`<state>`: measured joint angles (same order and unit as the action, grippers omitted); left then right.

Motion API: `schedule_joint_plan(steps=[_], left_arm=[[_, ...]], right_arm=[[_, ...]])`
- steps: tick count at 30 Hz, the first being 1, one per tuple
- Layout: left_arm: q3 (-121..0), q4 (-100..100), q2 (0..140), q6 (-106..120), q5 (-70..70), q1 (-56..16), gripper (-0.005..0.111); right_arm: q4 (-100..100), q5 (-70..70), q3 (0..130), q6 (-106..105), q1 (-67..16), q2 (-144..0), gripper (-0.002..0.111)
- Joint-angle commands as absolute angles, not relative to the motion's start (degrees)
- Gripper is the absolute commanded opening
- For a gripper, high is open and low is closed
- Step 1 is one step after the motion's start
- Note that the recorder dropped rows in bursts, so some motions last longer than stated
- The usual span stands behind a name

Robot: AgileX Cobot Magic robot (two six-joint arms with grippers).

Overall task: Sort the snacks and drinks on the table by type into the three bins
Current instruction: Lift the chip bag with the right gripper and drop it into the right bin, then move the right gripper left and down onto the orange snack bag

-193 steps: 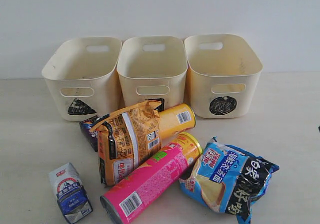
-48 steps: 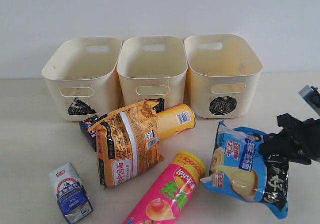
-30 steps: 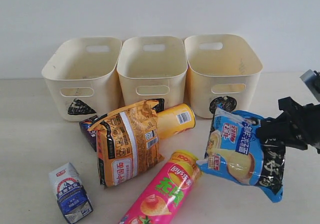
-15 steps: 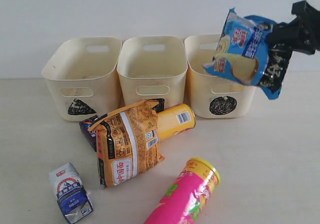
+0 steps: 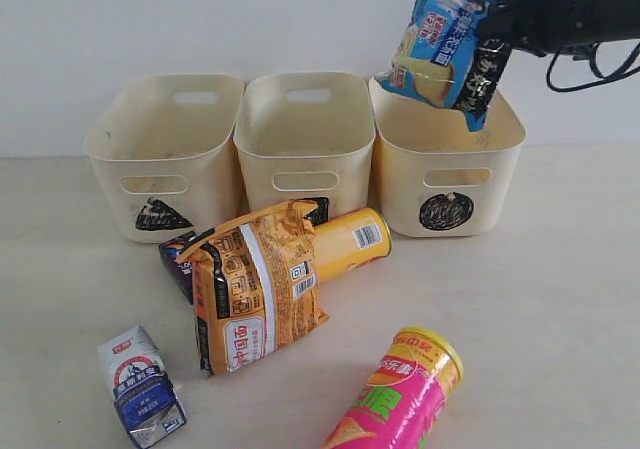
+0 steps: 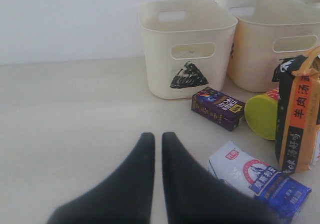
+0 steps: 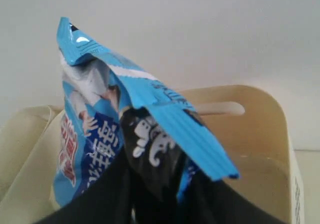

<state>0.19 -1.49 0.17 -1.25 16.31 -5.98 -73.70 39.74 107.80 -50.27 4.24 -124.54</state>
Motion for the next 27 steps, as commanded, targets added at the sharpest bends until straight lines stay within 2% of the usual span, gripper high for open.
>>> schedule_joint_plan(steps=[1,7,9,10,12,16,18,21,23,25,27], left_arm=[[0.0,-1.08,0.0,-1.74,15.91,-5.85,0.004],[0.0,-1.08,0.0,-1.74,16.06,-5.85,0.004],[0.0,-1.08,0.0,-1.74,16.06,-5.85,0.004],[0.0,-1.08,0.0,-1.74,16.06,-5.85,0.004],[0.0,-1.08,0.0,-1.74,16.06,-5.85,0.004],[0.0,-1.08,0.0,-1.74,16.06,-5.85,0.004],[0.0,-1.08,0.0,-1.74,15.93,-5.85,0.004],[0.0,-1.08,0.0,-1.74,15.93,-5.85,0.004],[0.0,-1.08,0.0,-1.74,15.93,-5.85,0.004],[0.0,-1.08,0.0,-1.74,15.93,-5.85,0.004],[0.0,-1.08,0.0,-1.74,15.93,-5.85,0.004]], right_arm=[[-74.38,37.27,112.63,-51.78,3.68,-127.94,0.0],[-73.71,35.12,112.63,-59.1,3.46,-128.88,0.002],[-73.71,35.12,112.63,-59.66,3.46,-128.88,0.01],[-73.71,35.12,112.63,-59.66,3.46,-128.88,0.015],[-73.12,35.5,112.63,-59.66,3.46,-129.14,0.033],[-71.7,36.13,112.63,-59.66,3.46,-129.58,0.079],[-71.35,36.13,112.63,-59.66,3.46,-129.58,0.091],[-71.35,36.69,112.63,-59.66,3.46,-128.77,0.092],[-71.35,37.68,112.63,-60.45,3.46,-127.73,0.087],[-71.35,39.31,112.63,-61.96,3.46,-126.57,0.076],[-71.23,42.13,112.63,-64.1,3.46,-125.08,0.06]])
